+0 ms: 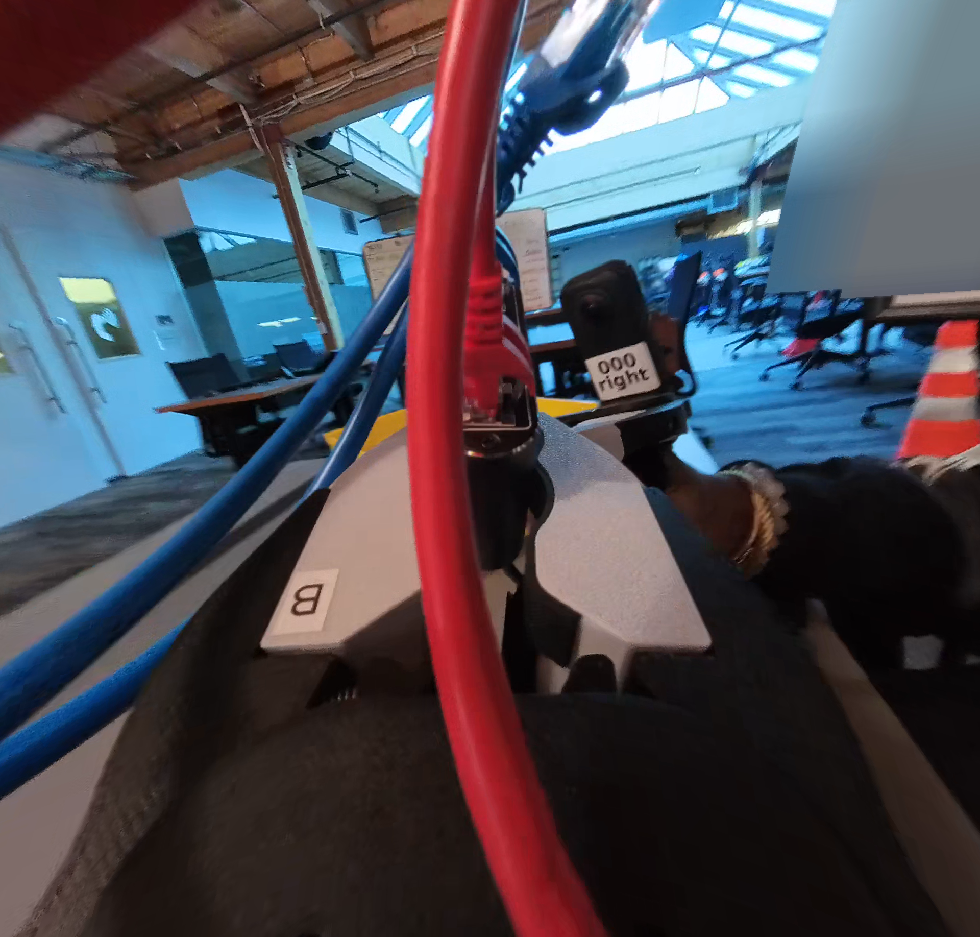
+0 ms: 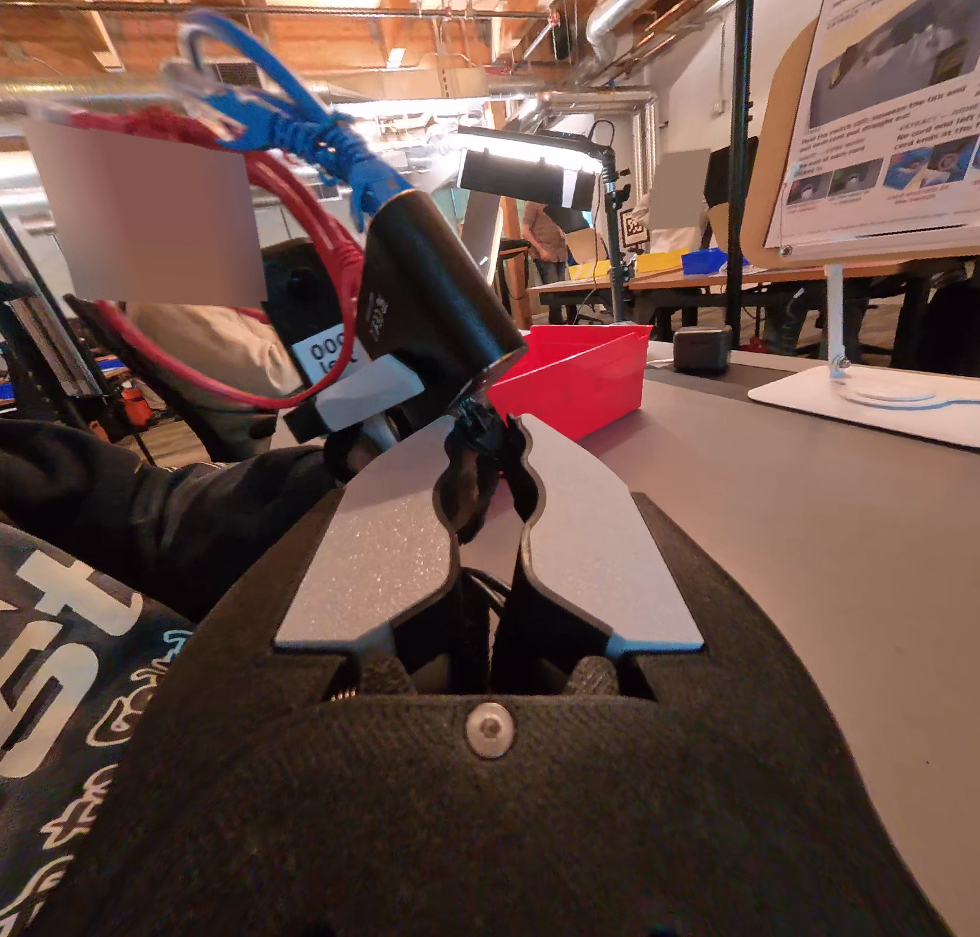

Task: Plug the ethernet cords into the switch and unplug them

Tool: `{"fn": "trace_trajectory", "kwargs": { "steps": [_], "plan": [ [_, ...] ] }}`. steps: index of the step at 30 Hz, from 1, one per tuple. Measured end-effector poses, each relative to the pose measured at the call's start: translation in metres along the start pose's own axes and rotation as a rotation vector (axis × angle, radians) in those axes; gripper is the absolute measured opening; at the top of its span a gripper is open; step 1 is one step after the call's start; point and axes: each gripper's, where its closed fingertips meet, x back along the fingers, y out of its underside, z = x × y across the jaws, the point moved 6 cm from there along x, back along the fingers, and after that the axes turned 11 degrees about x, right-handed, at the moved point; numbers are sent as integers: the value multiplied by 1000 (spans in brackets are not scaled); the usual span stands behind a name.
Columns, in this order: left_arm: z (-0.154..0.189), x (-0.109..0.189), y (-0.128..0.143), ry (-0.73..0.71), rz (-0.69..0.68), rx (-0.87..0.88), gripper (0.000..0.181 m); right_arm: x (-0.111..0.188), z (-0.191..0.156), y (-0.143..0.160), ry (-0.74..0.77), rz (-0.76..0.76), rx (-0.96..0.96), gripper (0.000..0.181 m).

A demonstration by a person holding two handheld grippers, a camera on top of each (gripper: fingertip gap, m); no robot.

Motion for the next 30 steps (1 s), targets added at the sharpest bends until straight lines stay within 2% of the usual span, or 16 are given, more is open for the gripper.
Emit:
{"fn": "trace_trajectory", "kwargs": {
  "steps": [1, 5, 11, 15, 19, 25, 30],
  "plan": [
    [-2, 1, -1, 29, 9, 62, 26, -1, -1, 0, -13, 3, -10, 16],
    [-5, 5, -7, 141, 86, 287, 26, -4, -6, -3, -79, 33, -49, 15],
    [-6, 9, -14, 184, 146, 369, 26, -10, -13, -1, -115, 14, -32, 15],
    [-5, 7, -14, 202, 135, 415, 26, -7, -14, -5, -115, 92, -22, 15],
    [-7, 6, -12, 236, 118, 500, 26, -4, -13, -7, -145, 141, -92, 14],
    [-5, 4, -9, 239, 84, 519, 28, -2, -13, -8, -127, 121, -29, 13],
    [0, 0, -3, 244, -18, 487, 36, -3, -17, -8, -123, 107, 15, 12]
  ]
}}
